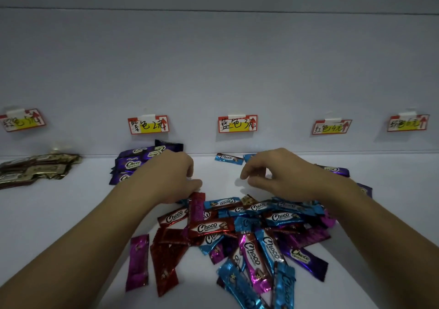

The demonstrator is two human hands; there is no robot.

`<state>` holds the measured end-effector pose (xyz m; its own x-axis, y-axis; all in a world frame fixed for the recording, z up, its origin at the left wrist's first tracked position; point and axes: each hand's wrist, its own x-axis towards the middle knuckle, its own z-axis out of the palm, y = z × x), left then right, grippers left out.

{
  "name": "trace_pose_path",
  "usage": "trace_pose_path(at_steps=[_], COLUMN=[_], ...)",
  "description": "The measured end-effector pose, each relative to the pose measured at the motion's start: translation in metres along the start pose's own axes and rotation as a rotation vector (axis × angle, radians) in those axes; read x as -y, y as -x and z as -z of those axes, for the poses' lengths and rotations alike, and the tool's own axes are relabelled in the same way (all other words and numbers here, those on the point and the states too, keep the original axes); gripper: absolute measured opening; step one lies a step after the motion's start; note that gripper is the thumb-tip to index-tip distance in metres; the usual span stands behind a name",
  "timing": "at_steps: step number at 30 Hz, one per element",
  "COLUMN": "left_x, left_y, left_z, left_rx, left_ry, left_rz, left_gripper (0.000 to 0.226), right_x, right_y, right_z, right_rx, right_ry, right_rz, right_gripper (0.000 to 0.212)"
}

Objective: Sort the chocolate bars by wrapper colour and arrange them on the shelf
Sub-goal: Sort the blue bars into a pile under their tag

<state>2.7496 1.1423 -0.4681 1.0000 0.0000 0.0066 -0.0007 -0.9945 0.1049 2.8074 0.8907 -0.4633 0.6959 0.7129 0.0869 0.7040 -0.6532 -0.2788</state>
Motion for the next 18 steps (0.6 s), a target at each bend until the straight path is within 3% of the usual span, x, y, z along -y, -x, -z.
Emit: trace_pose_path(at_steps=[6,12,18], left_x=[-0.004,0.005,0.008], left_y=[0.008,0.01,0.01], left_z=[-0.004,-0.004,-0.005], left_rx=[0.045,0.119,-0.081], left_ry=[0.093,0.268,0.285], left_rz=[0.05,0.023,0.037], left_gripper=[0.035,0.03,0.016], right_x=[0.022,0.03,0.029], right_y=[-0.003,-0.005,-0.002], right_z=[-0.015,-0.023,-0.016], right_rx=[0.134,0.142,0.029], right_ry=[0.019,-0.044,-0.17], right_rz=[0.07,0.056,0.074], right_gripper=[0.038,0.018,0.01])
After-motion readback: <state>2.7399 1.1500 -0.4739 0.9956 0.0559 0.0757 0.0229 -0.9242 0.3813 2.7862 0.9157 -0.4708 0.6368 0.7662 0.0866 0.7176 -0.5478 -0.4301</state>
